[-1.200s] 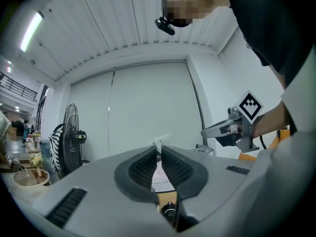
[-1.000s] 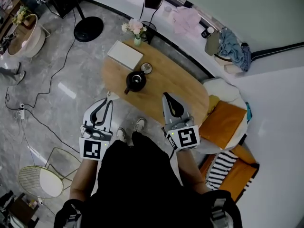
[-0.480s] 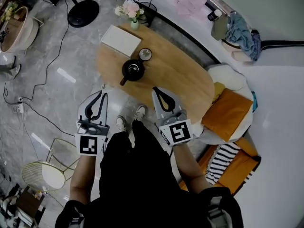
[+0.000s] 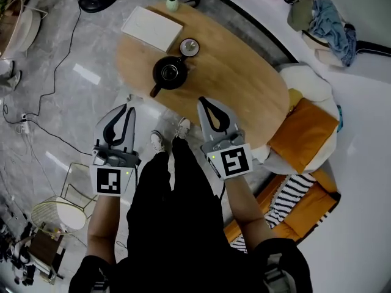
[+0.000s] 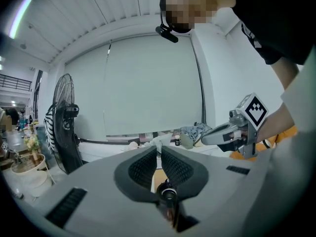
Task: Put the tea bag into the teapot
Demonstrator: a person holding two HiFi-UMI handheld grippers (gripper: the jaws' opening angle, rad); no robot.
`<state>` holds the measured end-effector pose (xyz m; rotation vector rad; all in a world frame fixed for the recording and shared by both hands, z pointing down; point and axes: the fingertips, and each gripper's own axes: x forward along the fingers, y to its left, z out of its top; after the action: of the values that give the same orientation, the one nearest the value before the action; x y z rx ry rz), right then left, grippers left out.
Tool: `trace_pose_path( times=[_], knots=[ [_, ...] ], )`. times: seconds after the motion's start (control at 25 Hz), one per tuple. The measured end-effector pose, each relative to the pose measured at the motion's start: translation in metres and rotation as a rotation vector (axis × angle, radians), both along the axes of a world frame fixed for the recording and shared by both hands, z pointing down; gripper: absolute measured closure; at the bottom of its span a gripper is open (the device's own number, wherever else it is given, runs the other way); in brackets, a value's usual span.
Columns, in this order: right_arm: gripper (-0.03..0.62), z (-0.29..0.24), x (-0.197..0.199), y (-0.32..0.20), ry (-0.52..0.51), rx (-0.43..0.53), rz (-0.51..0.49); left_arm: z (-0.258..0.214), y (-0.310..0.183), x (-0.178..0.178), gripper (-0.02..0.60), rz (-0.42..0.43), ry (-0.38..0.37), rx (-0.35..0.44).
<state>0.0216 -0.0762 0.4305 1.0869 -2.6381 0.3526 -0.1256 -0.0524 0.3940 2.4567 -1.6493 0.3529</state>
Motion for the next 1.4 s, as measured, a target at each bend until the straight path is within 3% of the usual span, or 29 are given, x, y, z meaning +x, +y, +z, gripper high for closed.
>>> trace_pose_path(
  times=[0.24,0.56,0.76,0.88,1.04,1.2,1.4],
  knots=[
    [0.589,0.012,-0.004,-0.012,-0.105,0.022,0.043,0.038,-0.015,0.011,0.552,0.042,-0.010,-0.045],
    [0.589,0.049,-0.009,-0.018,-0.116,-0.019,0.029,0.082,-0.041,0.024,0.552,0.094,-0.006,-0.114],
    [0.589,0.065,-0.013,-0.022,-0.125,-0.034,0.027,0.111,-0.050,0.030,0.552,0.145,-0.055,-0.140],
    [0.589,0.073,-0.014,-0.024,-0.120,-0.043,0.021,0.131,-0.057,0.032,0.552,0.181,-0.121,-0.164],
    [0.589,0.082,-0.015,-0.028,-0.115,-0.058,0.018,0.162,-0.062,0.030,0.552,0.197,-0.175,-0.271],
    [0.589,0.092,-0.018,-0.034,-0.119,-0.070,0.015,0.174,-0.074,0.029,0.552,0.229,-0.205,-0.307],
    [0.589,0.100,-0.019,-0.040,-0.128,-0.081,0.021,0.196,-0.073,0.041,0.552,0.322,-0.257,-0.414]
  ],
)
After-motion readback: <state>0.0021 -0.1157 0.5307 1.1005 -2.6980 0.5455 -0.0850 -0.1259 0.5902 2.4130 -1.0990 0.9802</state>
